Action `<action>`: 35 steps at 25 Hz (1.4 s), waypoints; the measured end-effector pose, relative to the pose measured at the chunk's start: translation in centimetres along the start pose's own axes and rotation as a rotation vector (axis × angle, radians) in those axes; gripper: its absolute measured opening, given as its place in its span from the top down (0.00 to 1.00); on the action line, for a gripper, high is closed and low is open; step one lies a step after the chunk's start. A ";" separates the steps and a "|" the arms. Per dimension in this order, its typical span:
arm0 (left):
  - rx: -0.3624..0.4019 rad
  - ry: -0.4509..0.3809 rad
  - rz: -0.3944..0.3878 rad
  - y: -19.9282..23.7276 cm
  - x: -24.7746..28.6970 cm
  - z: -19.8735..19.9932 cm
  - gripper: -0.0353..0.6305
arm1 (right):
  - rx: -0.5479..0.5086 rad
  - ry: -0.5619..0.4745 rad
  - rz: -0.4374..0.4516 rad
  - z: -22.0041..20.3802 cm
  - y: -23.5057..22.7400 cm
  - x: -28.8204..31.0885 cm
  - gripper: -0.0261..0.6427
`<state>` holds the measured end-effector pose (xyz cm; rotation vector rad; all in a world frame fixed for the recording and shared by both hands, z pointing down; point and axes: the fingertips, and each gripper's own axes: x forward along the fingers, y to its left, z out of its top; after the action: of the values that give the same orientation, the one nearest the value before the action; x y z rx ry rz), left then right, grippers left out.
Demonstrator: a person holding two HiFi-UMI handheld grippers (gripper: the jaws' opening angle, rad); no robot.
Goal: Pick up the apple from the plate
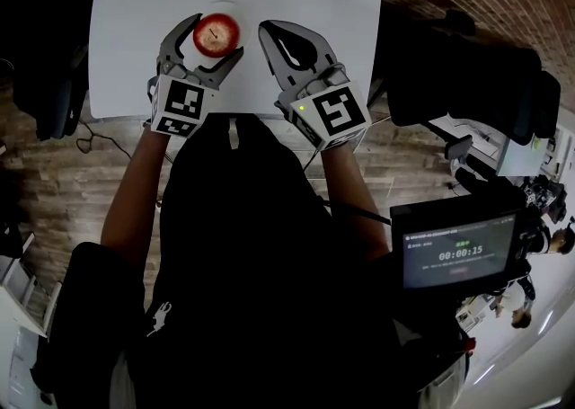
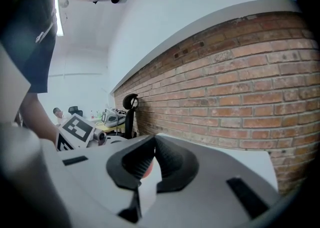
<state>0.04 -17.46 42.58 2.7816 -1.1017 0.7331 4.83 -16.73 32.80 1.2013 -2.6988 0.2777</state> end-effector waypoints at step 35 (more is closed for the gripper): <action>0.010 -0.099 0.032 1.1 -5.2 3.9 0.33 | -0.057 -0.065 0.006 2.0 0.4 -0.1 0.96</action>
<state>-2.36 -15.93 36.63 2.8431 -1.1642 0.6121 4.45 -16.89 30.80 1.2061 -2.7461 0.1645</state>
